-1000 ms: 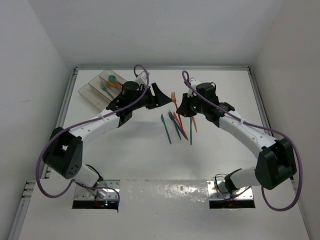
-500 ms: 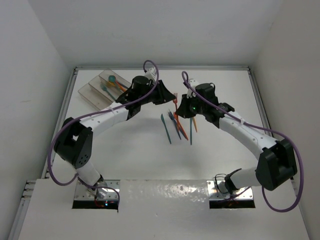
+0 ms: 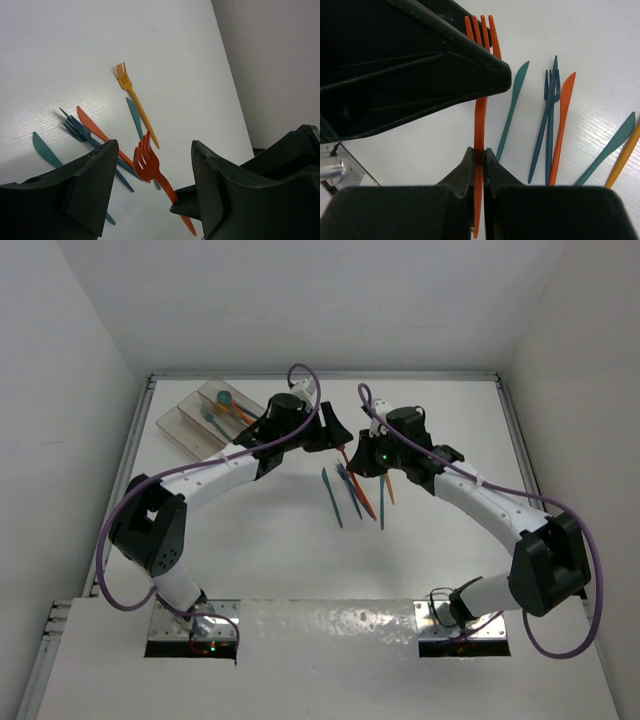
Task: Sort the eating utensils into containers
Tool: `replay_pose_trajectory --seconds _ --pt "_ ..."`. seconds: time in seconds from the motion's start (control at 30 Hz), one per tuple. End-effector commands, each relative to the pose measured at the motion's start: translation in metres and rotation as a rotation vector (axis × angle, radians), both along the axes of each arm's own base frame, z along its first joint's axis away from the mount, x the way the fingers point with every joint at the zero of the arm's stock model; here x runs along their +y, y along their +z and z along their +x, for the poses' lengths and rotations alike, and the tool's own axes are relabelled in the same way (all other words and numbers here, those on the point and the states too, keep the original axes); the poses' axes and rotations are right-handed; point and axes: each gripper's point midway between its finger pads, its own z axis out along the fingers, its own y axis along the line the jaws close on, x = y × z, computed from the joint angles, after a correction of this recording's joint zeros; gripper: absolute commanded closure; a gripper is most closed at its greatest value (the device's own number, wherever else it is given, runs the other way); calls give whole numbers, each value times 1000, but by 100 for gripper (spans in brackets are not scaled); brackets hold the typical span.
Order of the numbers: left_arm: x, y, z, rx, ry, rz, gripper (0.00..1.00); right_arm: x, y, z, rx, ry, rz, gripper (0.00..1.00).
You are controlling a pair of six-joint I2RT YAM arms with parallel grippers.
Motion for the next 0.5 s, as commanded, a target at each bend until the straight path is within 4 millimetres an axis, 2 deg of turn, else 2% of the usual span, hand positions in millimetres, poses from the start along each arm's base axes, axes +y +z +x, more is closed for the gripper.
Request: replay_pose_trajectory --seconds 0.0,0.1,0.23,0.4,0.47 --pt "1 31 3 -86 12 -8 42 12 24 13 -66 21 42 100" --pt "-4 27 1 -72 -12 -22 43 13 24 13 -66 23 50 100" --pt "-12 21 -2 -57 -49 -54 61 15 27 15 -75 22 59 100" --pt "-16 23 1 -74 -60 -62 78 16 29 16 -76 23 67 100" --pt "-16 24 4 -81 -60 -62 88 16 29 18 -80 19 64 100"
